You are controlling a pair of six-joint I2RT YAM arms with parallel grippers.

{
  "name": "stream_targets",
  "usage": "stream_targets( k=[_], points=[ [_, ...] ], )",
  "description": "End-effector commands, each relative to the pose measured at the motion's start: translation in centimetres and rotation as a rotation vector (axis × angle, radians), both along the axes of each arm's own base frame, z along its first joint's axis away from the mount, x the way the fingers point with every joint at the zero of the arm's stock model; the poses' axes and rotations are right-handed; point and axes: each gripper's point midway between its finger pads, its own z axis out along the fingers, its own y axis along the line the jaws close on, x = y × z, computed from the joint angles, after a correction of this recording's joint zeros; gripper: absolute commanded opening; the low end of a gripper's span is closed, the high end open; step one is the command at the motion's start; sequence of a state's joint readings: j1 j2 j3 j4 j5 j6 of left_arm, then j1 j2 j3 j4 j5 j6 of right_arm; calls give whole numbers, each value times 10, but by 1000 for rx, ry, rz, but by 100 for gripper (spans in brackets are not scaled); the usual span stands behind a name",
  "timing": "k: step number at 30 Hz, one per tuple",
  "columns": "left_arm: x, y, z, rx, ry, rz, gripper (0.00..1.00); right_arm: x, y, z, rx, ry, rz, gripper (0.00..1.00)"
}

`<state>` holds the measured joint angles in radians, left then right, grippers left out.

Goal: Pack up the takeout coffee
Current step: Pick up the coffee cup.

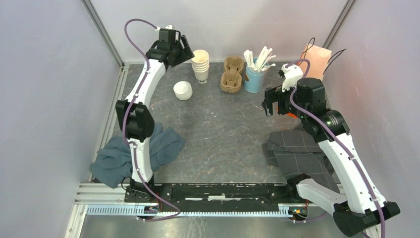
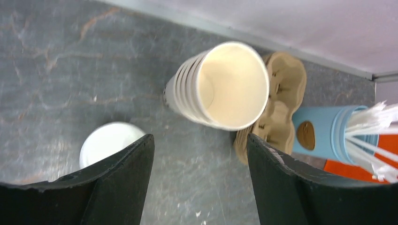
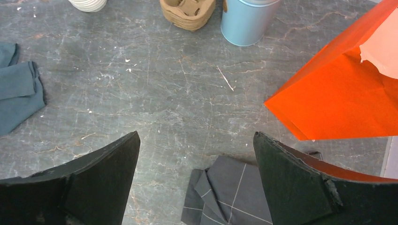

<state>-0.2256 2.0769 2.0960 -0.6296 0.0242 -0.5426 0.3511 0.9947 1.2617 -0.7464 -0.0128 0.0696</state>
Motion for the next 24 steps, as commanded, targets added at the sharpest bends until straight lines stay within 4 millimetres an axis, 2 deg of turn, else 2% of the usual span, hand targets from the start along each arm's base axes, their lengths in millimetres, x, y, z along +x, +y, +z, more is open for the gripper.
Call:
stream_targets(
  k=[1, 5, 10, 19, 24],
  points=[
    [28, 3, 8, 106, -68, 48, 78, 9, -7, 2, -39, -15, -32, 98],
    [48, 0, 7, 112, -102, 70, 73, 13, -7, -1, -52, -5, -34, 98],
    [65, -11, 7, 76, -153, 47, 59, 18, -7, -8, -66, 15, -38, 98],
    [70, -16, -4, 98, -153, 49, 41, 23, -6, -15, -80, 30, -37, 98],
    [69, -22, -10, 113, -147, 36, 36, 25, -5, -16, -80, 32, -39, 98]
  ],
)
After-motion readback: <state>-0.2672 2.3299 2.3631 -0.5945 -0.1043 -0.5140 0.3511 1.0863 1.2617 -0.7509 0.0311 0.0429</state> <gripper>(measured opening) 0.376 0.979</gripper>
